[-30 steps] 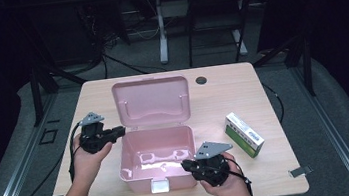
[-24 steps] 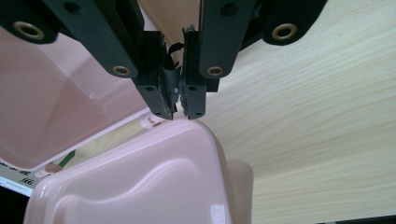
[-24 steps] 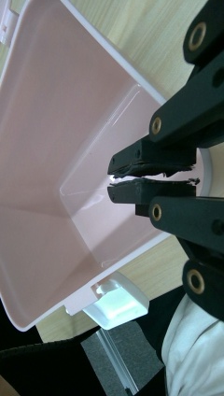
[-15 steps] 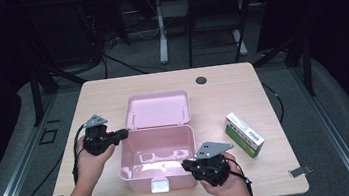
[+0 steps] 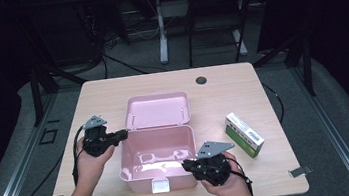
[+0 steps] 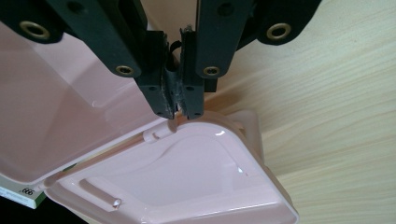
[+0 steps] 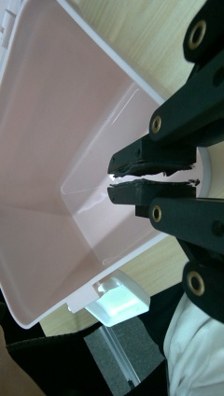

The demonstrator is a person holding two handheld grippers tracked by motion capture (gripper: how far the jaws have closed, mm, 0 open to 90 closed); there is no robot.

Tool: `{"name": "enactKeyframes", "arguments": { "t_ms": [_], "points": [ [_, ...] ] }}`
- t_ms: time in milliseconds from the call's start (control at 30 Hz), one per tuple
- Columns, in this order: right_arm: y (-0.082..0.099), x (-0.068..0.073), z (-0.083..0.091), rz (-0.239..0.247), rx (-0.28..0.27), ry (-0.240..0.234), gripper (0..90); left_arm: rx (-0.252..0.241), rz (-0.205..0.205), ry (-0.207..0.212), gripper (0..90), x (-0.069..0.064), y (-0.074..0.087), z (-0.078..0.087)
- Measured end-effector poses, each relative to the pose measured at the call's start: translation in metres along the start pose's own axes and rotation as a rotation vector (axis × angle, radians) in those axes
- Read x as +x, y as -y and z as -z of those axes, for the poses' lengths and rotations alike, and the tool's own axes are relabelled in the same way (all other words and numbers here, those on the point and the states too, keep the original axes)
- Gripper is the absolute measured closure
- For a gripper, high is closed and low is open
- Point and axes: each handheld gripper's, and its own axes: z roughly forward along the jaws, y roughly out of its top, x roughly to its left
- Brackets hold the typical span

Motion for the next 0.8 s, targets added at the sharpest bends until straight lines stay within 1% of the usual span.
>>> {"name": "enactKeyframes", "arguments": {
  "t_ms": [67, 233, 300, 333, 367, 400, 433, 533, 600, 633, 667, 700, 733, 800],
  "points": [
    [0.000, -0.001, 0.000, -0.006, -0.002, -0.007, 83.5, -0.008, 0.002, 0.008, 84.4, 0.001, 0.000, -0.001],
    [0.000, 0.000, 0.001, -0.015, 0.000, -0.005, 83.2, 0.003, 0.001, 0.020, 84.3, 0.002, -0.001, -0.002],
    [-0.002, 0.001, 0.002, -0.024, -0.009, -0.016, 81.7, -0.005, 0.002, 0.019, 84.2, 0.002, -0.001, -0.002],
    [-0.002, 0.001, 0.003, -0.026, -0.017, -0.012, 81.3, -0.006, 0.000, 0.022, 84.1, 0.003, -0.001, -0.002],
    [-0.003, 0.001, 0.006, -0.025, -0.026, -0.008, 80.9, -0.012, 0.012, 0.024, 83.9, 0.003, -0.001, -0.002],
    [-0.004, 0.002, 0.008, -0.026, -0.038, -0.006, 80.2, -0.007, 0.009, 0.029, 83.8, 0.003, -0.001, -0.001],
    [-0.005, 0.002, 0.011, -0.025, -0.047, -0.003, 78.8, -0.019, 0.015, 0.020, 82.9, 0.003, -0.001, 0.000],
    [-0.010, 0.000, 0.019, -0.021, -0.065, 0.016, 72.4, -0.026, 0.018, 0.022, 78.0, 0.005, -0.002, 0.006],
    [-0.014, -0.004, 0.023, -0.017, -0.071, 0.041, 67.1, -0.035, 0.021, 0.037, 72.6, 0.006, -0.003, 0.011],
    [-0.016, -0.007, 0.026, -0.021, -0.078, 0.054, 64.3, -0.039, 0.019, 0.042, 69.8, 0.008, -0.003, 0.014],
    [-0.020, -0.013, 0.029, -0.048, -0.079, 0.060, 60.2, -0.039, 0.016, 0.039, 65.3, 0.008, -0.003, 0.015],
    [-0.020, -0.013, 0.029, -0.048, -0.079, 0.060, 60.2, -0.035, 0.015, 0.035, 65.3, 0.010, -0.003, 0.017],
    [-0.022, -0.016, 0.031, -0.055, -0.076, 0.070, 58.3, -0.035, 0.017, 0.035, 64.0, 0.011, -0.003, 0.019],
    [-0.026, -0.021, 0.035, -0.053, -0.068, 0.109, 54.5, -0.041, 0.033, 0.041, 62.1, 0.015, -0.002, 0.022]
  ]
}}
